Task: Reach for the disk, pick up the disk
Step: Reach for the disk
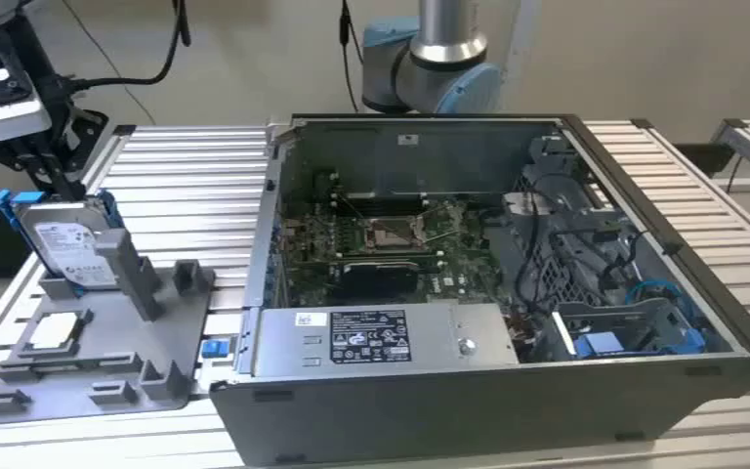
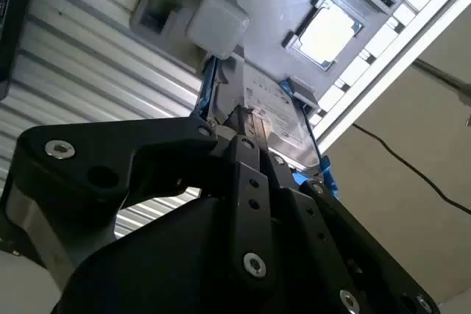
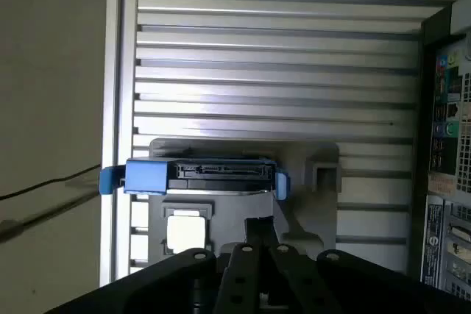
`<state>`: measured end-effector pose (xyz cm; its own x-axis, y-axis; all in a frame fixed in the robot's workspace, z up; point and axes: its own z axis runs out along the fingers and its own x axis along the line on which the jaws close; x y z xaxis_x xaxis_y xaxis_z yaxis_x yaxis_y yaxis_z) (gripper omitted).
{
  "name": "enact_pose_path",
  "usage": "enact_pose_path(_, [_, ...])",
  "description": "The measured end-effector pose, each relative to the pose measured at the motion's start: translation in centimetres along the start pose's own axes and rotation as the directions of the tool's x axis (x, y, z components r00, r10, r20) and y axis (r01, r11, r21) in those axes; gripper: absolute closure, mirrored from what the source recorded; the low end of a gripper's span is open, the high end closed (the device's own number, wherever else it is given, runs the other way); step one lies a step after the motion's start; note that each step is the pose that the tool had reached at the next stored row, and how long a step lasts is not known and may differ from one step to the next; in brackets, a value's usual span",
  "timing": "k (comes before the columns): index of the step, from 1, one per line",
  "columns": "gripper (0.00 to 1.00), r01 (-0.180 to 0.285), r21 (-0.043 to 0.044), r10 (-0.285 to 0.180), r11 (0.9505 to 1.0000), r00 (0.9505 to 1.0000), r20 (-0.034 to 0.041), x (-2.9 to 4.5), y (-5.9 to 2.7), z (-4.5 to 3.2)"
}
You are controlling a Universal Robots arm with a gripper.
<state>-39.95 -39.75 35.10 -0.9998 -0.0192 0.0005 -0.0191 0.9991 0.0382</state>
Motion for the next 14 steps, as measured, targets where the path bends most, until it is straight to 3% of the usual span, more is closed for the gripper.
enact_pose_path(14, [1.0,0.0,0.0001,0.0,1.0,1.0,-0.0001,0.0,0.21,0.0])
